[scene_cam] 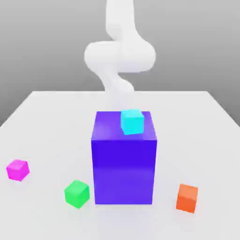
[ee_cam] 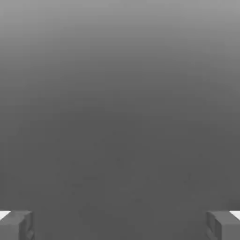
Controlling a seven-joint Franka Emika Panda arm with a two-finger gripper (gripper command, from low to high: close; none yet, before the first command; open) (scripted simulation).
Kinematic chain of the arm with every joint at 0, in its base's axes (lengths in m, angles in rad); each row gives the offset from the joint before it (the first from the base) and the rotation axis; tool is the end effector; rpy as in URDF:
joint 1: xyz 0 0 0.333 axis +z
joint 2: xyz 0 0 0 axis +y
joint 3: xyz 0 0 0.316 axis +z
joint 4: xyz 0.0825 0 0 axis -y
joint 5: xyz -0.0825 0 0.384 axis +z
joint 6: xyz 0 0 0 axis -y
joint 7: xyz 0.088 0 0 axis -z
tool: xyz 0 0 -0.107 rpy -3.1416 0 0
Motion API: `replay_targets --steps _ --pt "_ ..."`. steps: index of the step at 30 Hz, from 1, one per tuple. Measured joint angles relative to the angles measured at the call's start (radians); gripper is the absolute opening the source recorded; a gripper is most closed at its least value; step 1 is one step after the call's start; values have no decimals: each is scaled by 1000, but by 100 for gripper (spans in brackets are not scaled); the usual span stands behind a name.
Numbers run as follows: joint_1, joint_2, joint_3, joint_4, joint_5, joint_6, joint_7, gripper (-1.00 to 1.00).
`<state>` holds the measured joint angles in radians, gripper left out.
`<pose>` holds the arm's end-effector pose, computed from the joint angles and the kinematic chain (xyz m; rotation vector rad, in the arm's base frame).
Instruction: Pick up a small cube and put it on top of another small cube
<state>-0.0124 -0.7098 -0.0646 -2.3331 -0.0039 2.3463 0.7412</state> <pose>0.3800 -0.0375 0.6660 -2.4878 1.0766 -0.9475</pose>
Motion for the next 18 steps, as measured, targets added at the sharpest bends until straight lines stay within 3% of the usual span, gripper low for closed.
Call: replay_targets --steps 10,18 --pt "-55 357 -286 -135 29 191 -272 0" --pt "-153 656 -477 -240 154 337 -558 0"
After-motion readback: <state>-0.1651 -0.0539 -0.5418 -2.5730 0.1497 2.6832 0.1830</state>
